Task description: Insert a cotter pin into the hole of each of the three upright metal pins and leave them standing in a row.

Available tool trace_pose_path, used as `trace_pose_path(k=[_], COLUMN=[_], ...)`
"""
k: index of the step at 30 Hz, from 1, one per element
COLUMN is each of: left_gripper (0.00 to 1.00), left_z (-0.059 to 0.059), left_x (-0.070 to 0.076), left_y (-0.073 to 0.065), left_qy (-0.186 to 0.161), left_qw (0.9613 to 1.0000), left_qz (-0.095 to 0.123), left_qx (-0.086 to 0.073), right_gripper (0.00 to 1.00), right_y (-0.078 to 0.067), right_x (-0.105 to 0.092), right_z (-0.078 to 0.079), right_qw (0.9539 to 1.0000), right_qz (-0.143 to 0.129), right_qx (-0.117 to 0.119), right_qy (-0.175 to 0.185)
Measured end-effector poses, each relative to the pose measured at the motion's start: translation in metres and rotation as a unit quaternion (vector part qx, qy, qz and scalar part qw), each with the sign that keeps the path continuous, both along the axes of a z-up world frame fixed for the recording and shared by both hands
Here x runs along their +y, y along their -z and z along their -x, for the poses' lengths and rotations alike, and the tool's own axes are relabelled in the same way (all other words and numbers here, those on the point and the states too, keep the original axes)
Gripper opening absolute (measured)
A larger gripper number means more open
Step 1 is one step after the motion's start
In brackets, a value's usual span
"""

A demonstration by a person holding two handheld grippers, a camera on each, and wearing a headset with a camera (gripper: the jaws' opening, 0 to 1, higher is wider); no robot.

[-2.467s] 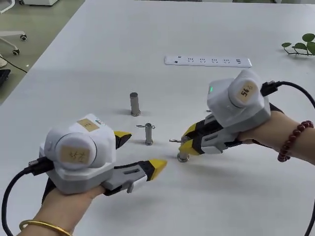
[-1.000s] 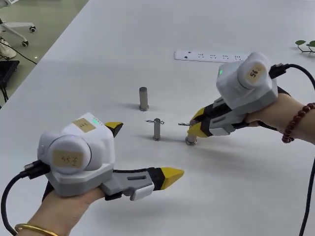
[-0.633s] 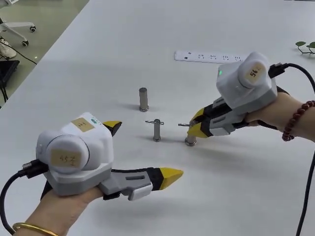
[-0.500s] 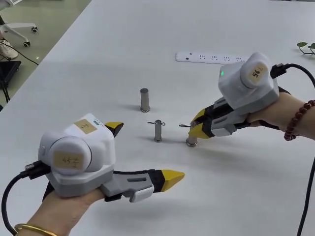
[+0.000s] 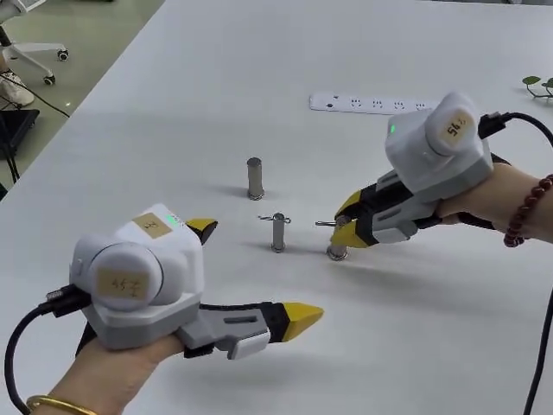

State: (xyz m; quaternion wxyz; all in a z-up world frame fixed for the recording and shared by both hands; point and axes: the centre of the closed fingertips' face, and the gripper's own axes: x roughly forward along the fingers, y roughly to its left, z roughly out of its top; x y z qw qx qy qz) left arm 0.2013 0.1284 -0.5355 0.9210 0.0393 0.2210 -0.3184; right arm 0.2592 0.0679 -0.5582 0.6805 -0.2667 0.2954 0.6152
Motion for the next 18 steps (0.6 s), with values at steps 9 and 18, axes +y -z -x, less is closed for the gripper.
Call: trace_pose_path(k=[9,18], left_gripper=[0.99,0.99], left_z=[-0.002,-0.005], left_x=[0.001,0.007], left_y=[-0.003,-0.005], left_qy=[-0.006,-0.02], left_qw=[1.0,0.9997], left_qz=[0.007,0.011], left_qx=[-0.001,-0.003], right_gripper=[0.26,0.29], right_y=[-0.026,-0.025], right_x=[0.025,0.05], right_z=[-0.015,-0.031], right_qw=[0.9946,0.9874], right_qz=[-0.083,-0.119], right_qx=[-0.001,0.016], right_qy=[0.063,0.102])
